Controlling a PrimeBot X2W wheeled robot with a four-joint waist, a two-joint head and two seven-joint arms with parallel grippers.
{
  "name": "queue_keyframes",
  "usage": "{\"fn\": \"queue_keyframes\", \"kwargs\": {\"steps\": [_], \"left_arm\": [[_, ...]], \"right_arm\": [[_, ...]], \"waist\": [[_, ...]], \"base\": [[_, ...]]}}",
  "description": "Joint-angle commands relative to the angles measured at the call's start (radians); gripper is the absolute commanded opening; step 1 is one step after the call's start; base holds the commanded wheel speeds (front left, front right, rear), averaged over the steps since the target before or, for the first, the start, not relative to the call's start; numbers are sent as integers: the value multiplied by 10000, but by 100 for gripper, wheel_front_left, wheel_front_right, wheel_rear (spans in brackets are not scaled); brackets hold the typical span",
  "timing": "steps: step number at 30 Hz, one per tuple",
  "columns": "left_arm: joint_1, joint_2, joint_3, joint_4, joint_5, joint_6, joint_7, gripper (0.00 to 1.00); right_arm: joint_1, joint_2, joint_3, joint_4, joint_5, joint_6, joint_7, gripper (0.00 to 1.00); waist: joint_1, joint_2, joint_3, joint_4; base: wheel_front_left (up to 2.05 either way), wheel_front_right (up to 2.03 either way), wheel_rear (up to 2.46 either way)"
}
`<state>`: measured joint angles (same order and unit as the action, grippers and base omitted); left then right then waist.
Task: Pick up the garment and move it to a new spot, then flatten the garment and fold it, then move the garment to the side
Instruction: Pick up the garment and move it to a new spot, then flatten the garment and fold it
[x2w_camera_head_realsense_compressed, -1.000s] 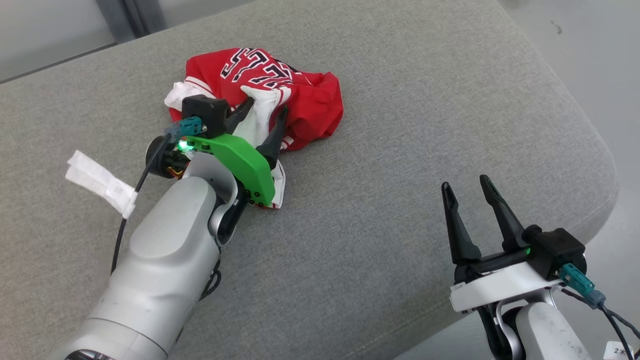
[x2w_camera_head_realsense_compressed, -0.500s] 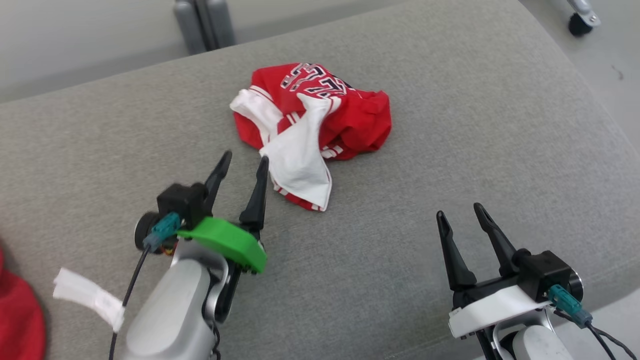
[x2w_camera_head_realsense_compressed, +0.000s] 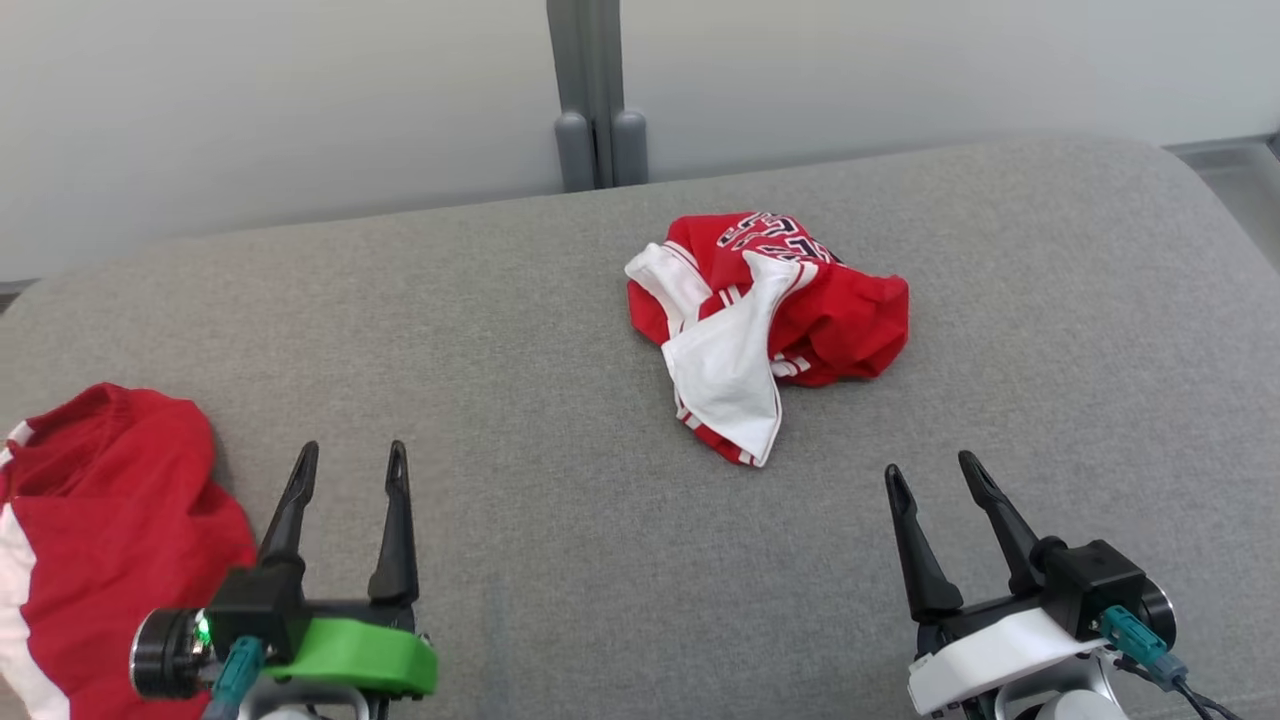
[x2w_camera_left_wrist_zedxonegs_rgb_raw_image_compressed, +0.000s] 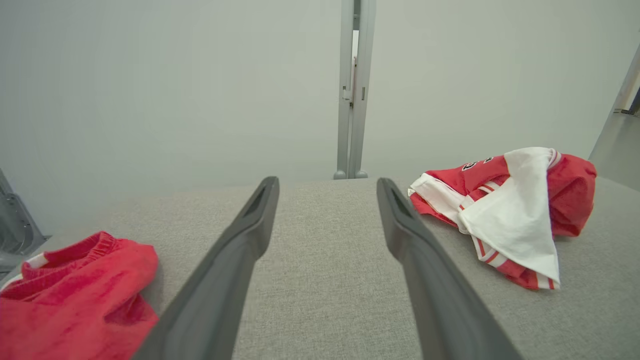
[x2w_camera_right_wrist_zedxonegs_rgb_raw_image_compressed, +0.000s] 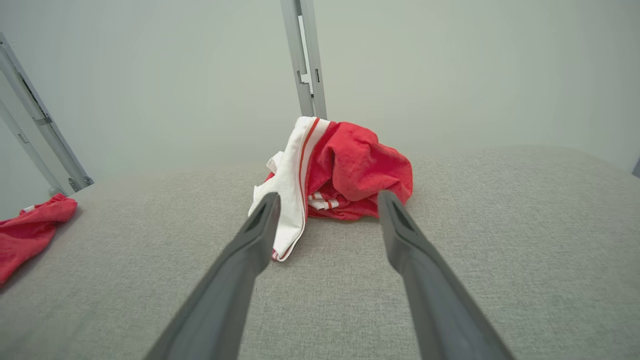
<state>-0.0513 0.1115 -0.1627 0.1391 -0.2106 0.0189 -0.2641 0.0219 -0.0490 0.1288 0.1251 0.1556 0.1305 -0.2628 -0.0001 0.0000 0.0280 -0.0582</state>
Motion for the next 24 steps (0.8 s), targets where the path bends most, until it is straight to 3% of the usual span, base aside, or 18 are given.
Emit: {"fn": "queue_keyframes", "kwargs": {"steps": [1,8,15,24], "left_arm": [[446,-45,177,-222,264,8,-4,100],[1872,-465,1068,-896,476,-469,-3,100],[2440,-590,1161,-754,522,-960,-3,100],[2558,-608,931,-730,217,-812,-3,100]], "right_arm": [[165,-20,10,2,-59,3,-23,100],[475,-20,-123,-93,-171,3,-23,100],[773,-20,-179,-188,-242,3,-23,100],[732,-20,-243,-173,-250,3,-23,100]], "waist": [[1,0,-508,430],[1,0,-858,420],[1,0,-1092,443],[1,0,-1156,379]], "base": [[0,0,0],[0,0,0],[0,0,0],[0,0,0]]}}
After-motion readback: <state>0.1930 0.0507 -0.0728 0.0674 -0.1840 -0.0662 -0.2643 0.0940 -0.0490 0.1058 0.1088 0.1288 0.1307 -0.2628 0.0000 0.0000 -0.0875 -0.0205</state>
